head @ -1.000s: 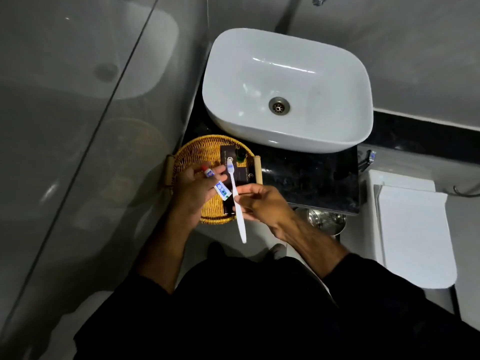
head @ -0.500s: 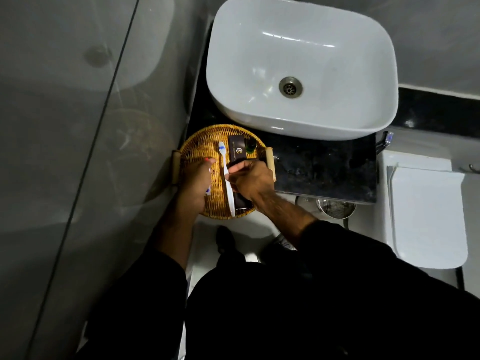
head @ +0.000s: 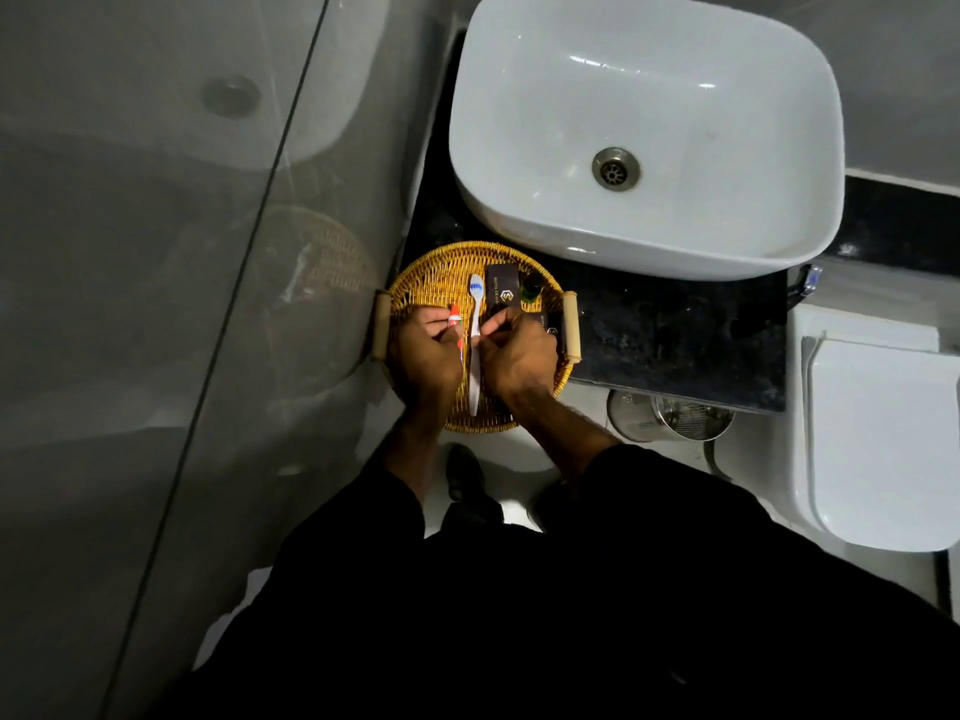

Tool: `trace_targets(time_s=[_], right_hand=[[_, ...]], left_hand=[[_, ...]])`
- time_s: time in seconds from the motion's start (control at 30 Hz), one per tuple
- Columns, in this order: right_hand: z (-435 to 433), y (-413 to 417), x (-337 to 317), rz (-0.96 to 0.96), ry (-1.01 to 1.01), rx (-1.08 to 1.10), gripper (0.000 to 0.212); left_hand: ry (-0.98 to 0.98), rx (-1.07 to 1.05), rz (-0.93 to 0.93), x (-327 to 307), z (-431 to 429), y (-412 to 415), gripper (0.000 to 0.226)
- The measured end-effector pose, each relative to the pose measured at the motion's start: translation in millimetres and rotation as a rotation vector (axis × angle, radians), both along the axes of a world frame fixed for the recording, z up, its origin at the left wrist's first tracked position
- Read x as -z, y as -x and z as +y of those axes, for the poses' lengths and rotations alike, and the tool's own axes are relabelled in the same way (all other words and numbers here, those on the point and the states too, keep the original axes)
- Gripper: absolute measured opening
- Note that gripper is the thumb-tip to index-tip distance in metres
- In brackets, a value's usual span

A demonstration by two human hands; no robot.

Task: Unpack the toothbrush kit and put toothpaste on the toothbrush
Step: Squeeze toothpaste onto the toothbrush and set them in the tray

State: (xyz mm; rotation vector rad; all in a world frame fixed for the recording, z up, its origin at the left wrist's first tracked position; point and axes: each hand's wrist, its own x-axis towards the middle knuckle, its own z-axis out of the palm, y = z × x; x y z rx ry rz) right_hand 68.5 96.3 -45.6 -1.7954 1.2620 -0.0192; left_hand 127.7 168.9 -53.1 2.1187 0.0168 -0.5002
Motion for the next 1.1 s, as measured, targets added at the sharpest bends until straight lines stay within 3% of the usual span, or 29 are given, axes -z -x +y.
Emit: trace_targets(time_s=[0.17,0.27,0.5,0.7,0.87,1.1], right_hand=[[2,2,1,0.010,0.044,-0.119,0.018],[3,-1,-1,0.050,0.105,-0.169,0.011],[5,-9,-1,0.087,0.076,-0.069,0.045],[5,-7,1,0.074,0.187,-0.149,0.016],[4,-4,1,0.144,0.318,-0.323,0.011],[4,3,-5,0.136,0.279,-0.334,0.013]], left_hand=[[-0.034,0.030,-0.057,4,1,1,0.024],[-0.081,0.026,-0.107,5,0,2,0.022],[-0.074,-0.001,-0.133,6,3,4,0.018],[-0.059,0.001,-0.166,4,2,4,0.016],[-0.075,0.017,-0.182,6,1,5,0.016],[-0.087,0.023,-0.188,10,5,9,0.019]])
